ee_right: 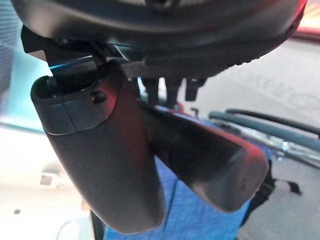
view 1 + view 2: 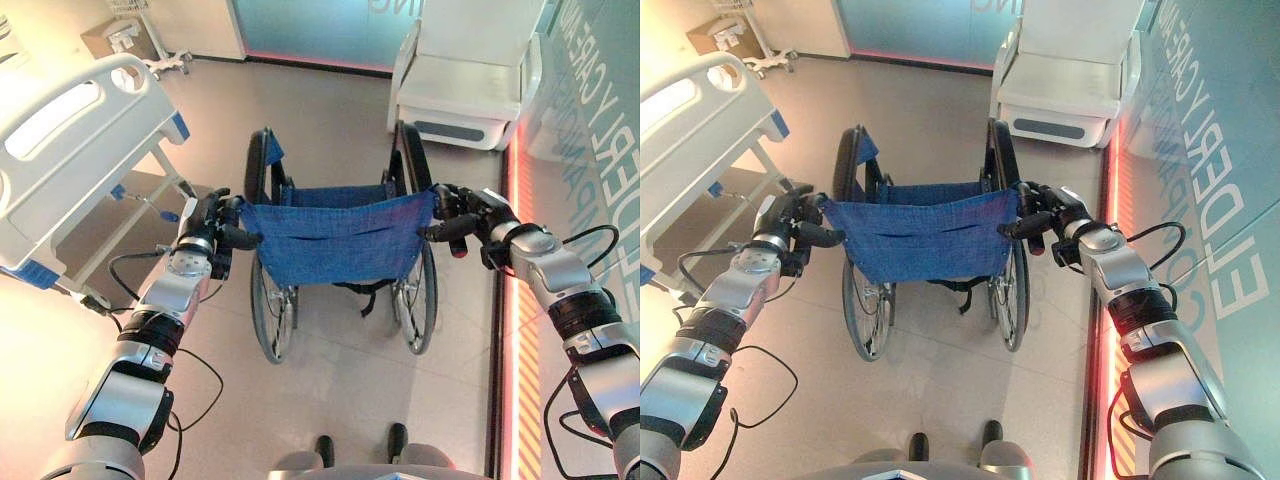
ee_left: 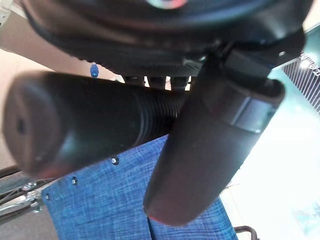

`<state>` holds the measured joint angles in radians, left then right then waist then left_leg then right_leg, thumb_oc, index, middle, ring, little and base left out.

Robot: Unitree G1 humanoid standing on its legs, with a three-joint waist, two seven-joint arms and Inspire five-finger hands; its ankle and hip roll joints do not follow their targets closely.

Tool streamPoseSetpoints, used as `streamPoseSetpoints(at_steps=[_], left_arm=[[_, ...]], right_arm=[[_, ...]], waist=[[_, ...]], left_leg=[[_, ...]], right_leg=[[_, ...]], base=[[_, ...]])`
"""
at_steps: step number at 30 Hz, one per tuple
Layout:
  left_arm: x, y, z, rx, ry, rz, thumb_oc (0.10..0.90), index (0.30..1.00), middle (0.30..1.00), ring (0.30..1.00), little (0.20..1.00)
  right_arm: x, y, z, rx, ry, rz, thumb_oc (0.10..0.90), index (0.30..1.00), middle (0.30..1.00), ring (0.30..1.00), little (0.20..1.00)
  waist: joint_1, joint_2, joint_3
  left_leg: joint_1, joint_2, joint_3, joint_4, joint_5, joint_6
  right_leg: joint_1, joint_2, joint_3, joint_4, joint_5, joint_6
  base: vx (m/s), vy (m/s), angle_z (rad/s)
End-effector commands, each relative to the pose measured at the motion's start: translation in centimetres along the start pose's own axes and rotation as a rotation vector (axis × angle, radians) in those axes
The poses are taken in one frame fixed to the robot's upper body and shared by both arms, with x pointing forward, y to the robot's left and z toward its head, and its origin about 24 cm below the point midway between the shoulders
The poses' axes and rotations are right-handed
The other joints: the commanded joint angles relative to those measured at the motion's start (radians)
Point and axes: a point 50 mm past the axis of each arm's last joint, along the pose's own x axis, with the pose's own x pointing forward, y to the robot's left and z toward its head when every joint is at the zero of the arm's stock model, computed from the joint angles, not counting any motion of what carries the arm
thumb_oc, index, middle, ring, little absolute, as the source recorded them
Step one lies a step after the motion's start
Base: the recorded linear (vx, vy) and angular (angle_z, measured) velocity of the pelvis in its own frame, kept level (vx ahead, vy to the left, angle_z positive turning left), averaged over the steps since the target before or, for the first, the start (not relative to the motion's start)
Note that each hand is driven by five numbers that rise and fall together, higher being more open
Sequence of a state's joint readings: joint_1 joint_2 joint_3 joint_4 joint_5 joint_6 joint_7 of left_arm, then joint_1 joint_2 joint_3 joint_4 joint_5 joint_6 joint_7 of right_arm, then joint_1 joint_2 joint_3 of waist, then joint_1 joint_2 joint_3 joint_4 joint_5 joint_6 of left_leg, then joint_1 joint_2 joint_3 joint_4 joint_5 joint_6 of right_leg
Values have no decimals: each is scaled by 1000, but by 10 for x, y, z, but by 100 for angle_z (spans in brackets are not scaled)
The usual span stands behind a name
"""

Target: Push the wheelchair next to the bed

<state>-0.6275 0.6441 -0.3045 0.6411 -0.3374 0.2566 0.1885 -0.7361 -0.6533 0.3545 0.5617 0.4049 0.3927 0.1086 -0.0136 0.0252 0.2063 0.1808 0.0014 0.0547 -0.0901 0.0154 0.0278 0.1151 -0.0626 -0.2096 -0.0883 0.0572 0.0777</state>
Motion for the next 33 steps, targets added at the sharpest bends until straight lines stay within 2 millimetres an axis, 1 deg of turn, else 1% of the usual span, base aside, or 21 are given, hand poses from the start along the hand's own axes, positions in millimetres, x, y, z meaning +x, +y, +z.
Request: streamPoseSetpoints(at_steps=[1,3,4,6,7,12,15,18,22,28,30,33], left_arm=[[-10,85,-48,260,290,268,800,900,900,900,900],[-13,91,-50,340,351,249,800,900,900,900,900],[-14,92,-50,343,356,248,800,900,900,900,900],[-16,99,-50,374,397,235,800,900,900,900,900],[-17,102,-51,397,422,215,800,900,900,900,900],[-19,106,-54,445,475,181,800,900,900,900,900],[-20,110,-53,478,507,165,800,900,900,900,900],[-20,110,-53,517,543,143,800,900,900,900,900],[-20,113,-54,552,595,139,800,900,900,900,900],[-18,109,-60,517,637,153,800,900,900,900,900],[-16,103,-62,464,597,189,800,900,900,900,900],[-15,93,-67,429,571,189,800,900,900,900,900]], right_arm=[[-17,-27,-54,-65,274,-71,800,900,900,900,900],[-21,-32,-51,-133,314,-86,800,900,900,900,900],[-22,-33,-51,-136,316,-86,800,900,900,900,900],[-25,-38,-49,-182,348,-84,800,900,900,900,900],[-27,-39,-49,-203,369,-66,800,900,900,900,900],[-30,-37,-54,-254,442,15,800,900,900,900,900],[-30,-34,-57,-247,468,65,800,900,900,900,900],[-29,-31,-62,-225,497,75,800,900,900,900,900],[-27,-34,-69,-223,544,58,800,900,900,900,900],[-22,-36,-73,-233,601,53,800,900,900,900,900],[-20,-33,-77,-236,623,53,800,900,900,900,900],[-19,-27,-84,-237,639,56,800,900,900,900,900]], waist=[[37,-34,-2],[38,-32,4],[38,-32,5],[37,-31,9],[37,-30,12],[38,-30,10],[40,-31,8],[44,-33,3],[50,-33,0],[58,-32,-2],[61,-32,-3],[65,-33,-4]], left_leg=[[-66,-47,13,80,-69,-1],[-72,-47,13,83,-70,2],[-72,-47,13,83,-70,2],[-71,-48,11,81,-70,3],[-72,-49,12,82,-71,5],[-72,-50,12,81,-69,6],[-70,-50,13,79,-69,7],[-72,-51,12,80,-70,7],[-72,-52,10,81,-70,7],[-74,-53,11,95,-73,6],[-73,-54,9,96,-74,5],[-74,-54,7,100,-74,3]], right_leg=[[-8,-3,-19,125,-118,-22],[-13,-3,-18,127,-117,-20],[-13,-3,-18,127,-117,-20],[-14,-1,-17,126,-116,-19],[-15,0,-16,127,-116,-19],[-12,3,-17,122,-115,-20],[-8,5,-19,118,-114,-21],[-7,6,-21,117,-116,-22],[-4,7,-24,115,-116,-22],[1,4,-29,119,-120,-26],[3,4,-28,119,-121,-27],[5,3,-30,120,-123,-29]], base=[[0,0,0],[-19,-4,0],[0,0,0],[0,0,0],[0,0,0],[0,0,0],[0,0,0],[0,0,0],[0,0,0],[10,-2,2],[0,0,0],[4,2,1]])
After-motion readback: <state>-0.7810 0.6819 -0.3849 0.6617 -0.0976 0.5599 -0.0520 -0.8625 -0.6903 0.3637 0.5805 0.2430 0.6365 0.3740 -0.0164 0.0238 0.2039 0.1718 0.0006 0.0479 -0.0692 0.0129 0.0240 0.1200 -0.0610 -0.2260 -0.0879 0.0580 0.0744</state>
